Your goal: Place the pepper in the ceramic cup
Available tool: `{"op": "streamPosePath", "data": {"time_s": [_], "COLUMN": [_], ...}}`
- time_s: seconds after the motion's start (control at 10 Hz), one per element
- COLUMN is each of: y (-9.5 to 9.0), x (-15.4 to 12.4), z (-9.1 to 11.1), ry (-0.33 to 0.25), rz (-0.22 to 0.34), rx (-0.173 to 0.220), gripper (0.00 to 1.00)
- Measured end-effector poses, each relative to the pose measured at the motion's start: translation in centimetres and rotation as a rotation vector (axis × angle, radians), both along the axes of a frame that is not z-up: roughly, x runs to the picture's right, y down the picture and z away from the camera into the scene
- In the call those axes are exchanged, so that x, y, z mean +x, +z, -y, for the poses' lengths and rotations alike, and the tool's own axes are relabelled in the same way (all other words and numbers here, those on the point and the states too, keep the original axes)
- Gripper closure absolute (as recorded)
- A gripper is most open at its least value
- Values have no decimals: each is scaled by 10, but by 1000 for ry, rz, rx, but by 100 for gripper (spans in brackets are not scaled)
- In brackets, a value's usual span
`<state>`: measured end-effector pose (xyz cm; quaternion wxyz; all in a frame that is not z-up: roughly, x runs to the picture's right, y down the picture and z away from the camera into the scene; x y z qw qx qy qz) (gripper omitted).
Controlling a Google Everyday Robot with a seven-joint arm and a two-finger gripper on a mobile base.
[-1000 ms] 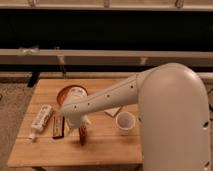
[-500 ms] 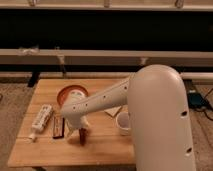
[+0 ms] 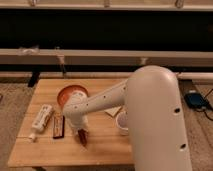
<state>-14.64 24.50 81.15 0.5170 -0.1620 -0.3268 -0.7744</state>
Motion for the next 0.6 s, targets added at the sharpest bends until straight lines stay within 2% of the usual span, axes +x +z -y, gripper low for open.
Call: {"op": "streamPosePath", "data": {"time_s": [0.1, 0.2, 0.4, 0.6], "y": [-2, -10, -34, -63], "x": [6, 13, 30, 53], "z": [0, 6, 22, 43], "ry": [12, 30, 59, 91], "rz": [0, 5, 12, 18], "rx": [2, 21, 71, 135], "gripper": [68, 80, 98, 100]}}
